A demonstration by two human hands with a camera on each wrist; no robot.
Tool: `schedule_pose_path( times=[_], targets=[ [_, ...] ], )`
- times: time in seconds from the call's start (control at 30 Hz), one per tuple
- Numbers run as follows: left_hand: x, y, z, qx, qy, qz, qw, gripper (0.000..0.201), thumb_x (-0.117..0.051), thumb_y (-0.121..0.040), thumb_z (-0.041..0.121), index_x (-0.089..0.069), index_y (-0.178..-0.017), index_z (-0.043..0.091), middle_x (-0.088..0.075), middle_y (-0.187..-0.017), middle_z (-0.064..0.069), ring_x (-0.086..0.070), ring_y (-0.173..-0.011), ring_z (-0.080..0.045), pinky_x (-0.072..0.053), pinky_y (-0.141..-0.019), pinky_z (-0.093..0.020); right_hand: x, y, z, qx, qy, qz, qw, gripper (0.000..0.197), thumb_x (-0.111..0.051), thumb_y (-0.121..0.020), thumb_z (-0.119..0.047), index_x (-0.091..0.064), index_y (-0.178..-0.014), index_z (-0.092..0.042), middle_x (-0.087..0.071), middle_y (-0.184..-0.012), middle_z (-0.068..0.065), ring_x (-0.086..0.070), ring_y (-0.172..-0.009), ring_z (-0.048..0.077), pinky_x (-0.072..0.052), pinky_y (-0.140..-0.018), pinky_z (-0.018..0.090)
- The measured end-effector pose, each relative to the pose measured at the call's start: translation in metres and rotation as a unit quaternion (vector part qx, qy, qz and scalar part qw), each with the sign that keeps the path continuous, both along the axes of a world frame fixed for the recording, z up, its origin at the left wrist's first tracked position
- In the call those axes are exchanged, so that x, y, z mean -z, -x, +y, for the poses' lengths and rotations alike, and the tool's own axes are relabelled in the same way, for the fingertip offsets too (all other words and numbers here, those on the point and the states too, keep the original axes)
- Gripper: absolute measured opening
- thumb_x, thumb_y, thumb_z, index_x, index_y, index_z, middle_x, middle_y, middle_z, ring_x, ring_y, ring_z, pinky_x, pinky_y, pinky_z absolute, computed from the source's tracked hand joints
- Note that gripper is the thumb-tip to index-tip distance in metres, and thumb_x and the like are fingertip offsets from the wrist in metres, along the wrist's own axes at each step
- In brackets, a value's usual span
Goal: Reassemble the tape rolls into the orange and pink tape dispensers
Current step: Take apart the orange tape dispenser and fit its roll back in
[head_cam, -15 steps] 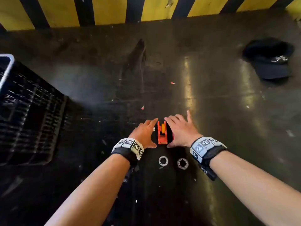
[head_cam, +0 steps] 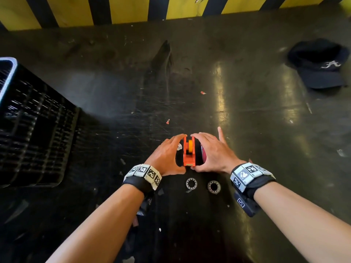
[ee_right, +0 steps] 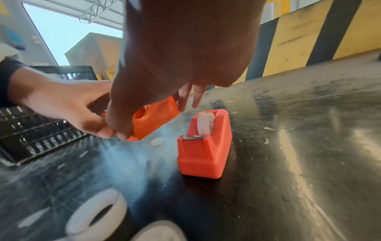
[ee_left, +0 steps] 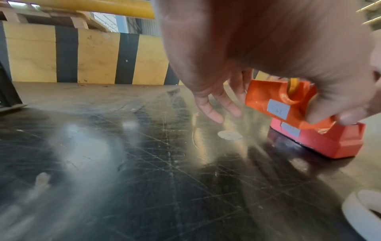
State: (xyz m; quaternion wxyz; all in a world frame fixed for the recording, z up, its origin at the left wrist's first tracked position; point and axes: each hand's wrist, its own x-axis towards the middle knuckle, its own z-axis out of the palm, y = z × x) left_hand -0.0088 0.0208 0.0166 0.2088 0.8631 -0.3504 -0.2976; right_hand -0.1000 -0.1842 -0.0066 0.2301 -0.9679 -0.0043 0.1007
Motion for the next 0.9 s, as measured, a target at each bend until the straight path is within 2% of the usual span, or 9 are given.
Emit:
schedule_pose_path(
  times=[0.17, 0.37, 0.5, 0.57, 0.6, 0.67, 0.73, 0.83, 0.9],
  targets=[
    [-0.010, 0.002, 0.018, -0.017, -0.027, -0.021, 0.999, 0.112, -0.084, -0.062, 0.046, -0.023, -0.154, 0.025, -0.040, -0.155, -0.001, -0.048, -0.134, -0.022, -0.043, -0.114, -0.044, -0.008, 0.013, -0.005, 0.023, -0.043, 0.004, 0.999, 0.111, -0.074, -0.058, -0.069, -0.032, -0.152, -0.028, -0.051, -0.152, -0.004, -0.044, -0.146, 0.019, 0.005, -0.126, 0.064],
    [0.001, -0.003, 0.049, -0.018, -0.215, -0.122, 0.969, 0.103, -0.077, -0.064, 0.065, -0.031, -0.148, 0.027, -0.036, -0.149, -0.007, -0.041, -0.134, -0.033, -0.041, -0.109, -0.056, -0.015, 0.023, -0.017, 0.043, -0.047, 0.004, 0.998, 0.116, -0.083, -0.060, -0.062, -0.028, -0.156, -0.027, -0.048, -0.156, -0.002, -0.041, -0.148, 0.019, 0.001, -0.126, 0.063],
    [0.010, -0.002, 0.053, -0.036, -0.284, -0.087, 0.954, 0.116, -0.079, -0.071, 0.059, -0.014, -0.160, 0.024, -0.025, -0.160, -0.012, -0.031, -0.145, -0.038, -0.037, -0.114, -0.060, -0.014, 0.025, -0.013, 0.043, -0.056, 0.004, 0.997, 0.115, -0.085, -0.063, -0.061, -0.027, -0.156, -0.029, -0.046, -0.158, -0.003, -0.038, -0.150, 0.017, 0.001, -0.127, 0.063],
    [0.009, -0.001, 0.049, -0.049, -0.257, -0.076, 0.962, 0.119, -0.081, -0.074, 0.054, -0.007, -0.162, 0.024, -0.019, -0.164, -0.011, -0.024, -0.150, -0.038, -0.034, -0.116, -0.061, -0.014, 0.026, -0.012, 0.040, -0.057, 0.000, 0.998, 0.114, -0.085, -0.064, -0.060, -0.027, -0.157, -0.029, -0.045, -0.159, -0.004, -0.036, -0.151, 0.016, 0.001, -0.127, 0.063],
    [0.005, 0.000, 0.045, -0.054, -0.217, -0.079, 0.972, 0.115, -0.080, -0.076, 0.053, -0.010, -0.162, 0.024, -0.019, -0.165, -0.009, -0.023, -0.152, -0.036, -0.034, -0.116, -0.061, -0.014, 0.026, -0.011, 0.037, -0.055, -0.004, 0.998, 0.114, -0.084, -0.064, -0.060, -0.026, -0.157, -0.029, -0.045, -0.159, -0.004, -0.036, -0.152, 0.016, 0.001, -0.127, 0.063],
    [-0.008, 0.002, 0.031, -0.065, -0.099, -0.070, 0.990, 0.093, -0.076, -0.082, 0.053, -0.028, -0.158, 0.027, -0.033, -0.161, -0.005, -0.038, -0.146, -0.030, -0.041, -0.115, -0.053, -0.013, 0.027, -0.010, 0.032, -0.052, -0.011, 0.998, 0.114, -0.083, -0.066, -0.060, -0.025, -0.158, -0.028, -0.044, -0.160, -0.003, -0.035, -0.152, 0.017, 0.001, -0.127, 0.063],
    [-0.024, 0.005, 0.010, -0.076, 0.010, -0.006, 0.997, 0.071, -0.072, -0.086, 0.052, -0.046, -0.148, 0.028, -0.053, -0.148, 0.000, -0.055, -0.131, -0.018, -0.049, -0.110, -0.040, -0.013, 0.027, -0.008, 0.026, -0.052, -0.018, 0.998, 0.114, -0.082, -0.067, -0.061, -0.024, -0.160, -0.028, -0.044, -0.161, -0.002, -0.033, -0.154, 0.018, 0.001, -0.127, 0.063],
    [-0.042, 0.009, -0.016, -0.071, 0.064, 0.102, 0.990, 0.053, -0.072, -0.092, 0.041, -0.057, -0.139, 0.022, -0.069, -0.132, 0.003, -0.065, -0.118, -0.010, -0.051, -0.098, -0.022, -0.017, 0.028, -0.004, 0.019, -0.059, -0.031, 0.998, 0.113, -0.079, -0.069, -0.067, -0.023, -0.160, -0.028, -0.044, -0.160, -0.001, -0.031, -0.154, 0.020, 0.000, -0.126, 0.063],
    [-0.044, 0.011, -0.024, -0.073, 0.079, 0.103, 0.989, 0.042, -0.071, -0.094, 0.033, -0.062, -0.133, 0.018, -0.073, -0.123, 0.002, -0.070, -0.109, -0.008, -0.054, -0.094, -0.018, -0.020, 0.029, -0.001, 0.020, -0.063, -0.035, 0.997, 0.113, -0.077, -0.069, -0.067, -0.023, -0.160, -0.028, -0.045, -0.160, -0.002, -0.032, -0.154, 0.020, -0.001, -0.127, 0.063]
  ],
)
